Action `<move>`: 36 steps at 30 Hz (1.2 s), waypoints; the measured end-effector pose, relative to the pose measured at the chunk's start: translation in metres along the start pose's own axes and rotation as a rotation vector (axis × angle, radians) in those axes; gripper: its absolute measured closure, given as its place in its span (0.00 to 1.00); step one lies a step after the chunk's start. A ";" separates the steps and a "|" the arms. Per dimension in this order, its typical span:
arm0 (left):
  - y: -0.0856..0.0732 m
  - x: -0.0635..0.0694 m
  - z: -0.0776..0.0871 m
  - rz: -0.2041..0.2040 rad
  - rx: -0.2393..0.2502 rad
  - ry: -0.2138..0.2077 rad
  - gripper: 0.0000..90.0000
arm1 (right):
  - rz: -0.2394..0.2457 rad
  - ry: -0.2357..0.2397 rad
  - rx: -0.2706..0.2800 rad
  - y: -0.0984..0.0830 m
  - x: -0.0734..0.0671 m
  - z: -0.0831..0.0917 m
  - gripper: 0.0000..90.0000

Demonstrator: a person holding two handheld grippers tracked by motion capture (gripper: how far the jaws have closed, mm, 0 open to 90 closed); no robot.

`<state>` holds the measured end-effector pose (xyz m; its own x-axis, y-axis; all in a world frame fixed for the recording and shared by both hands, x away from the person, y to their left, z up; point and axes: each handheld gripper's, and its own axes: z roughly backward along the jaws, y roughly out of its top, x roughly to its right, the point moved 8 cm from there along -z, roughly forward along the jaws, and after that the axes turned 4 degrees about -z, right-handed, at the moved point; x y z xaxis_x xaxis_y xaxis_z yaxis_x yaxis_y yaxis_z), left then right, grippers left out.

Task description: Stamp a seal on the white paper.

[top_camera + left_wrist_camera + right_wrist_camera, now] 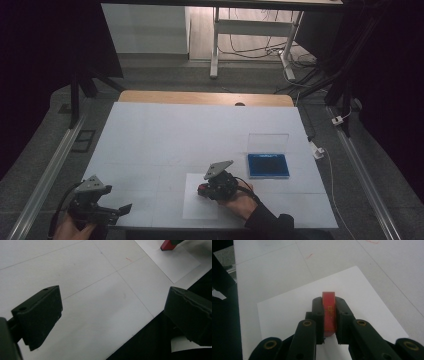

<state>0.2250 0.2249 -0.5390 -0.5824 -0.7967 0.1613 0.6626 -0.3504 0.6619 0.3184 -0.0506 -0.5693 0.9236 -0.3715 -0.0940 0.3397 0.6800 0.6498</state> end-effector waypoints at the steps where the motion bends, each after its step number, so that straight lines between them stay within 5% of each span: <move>1: 0.000 0.000 0.000 0.000 0.000 0.000 0.02 | -0.004 0.000 0.001 0.000 0.000 0.001 0.88; 36: 0.000 0.000 0.001 0.004 0.008 -0.005 0.02 | -0.051 0.012 0.076 0.012 0.005 0.028 0.88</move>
<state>0.2247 0.2252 -0.5382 -0.5821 -0.7958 0.1672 0.6612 -0.3436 0.6669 0.3224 -0.0620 -0.5405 0.9078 -0.3965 -0.1369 0.3721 0.6106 0.6991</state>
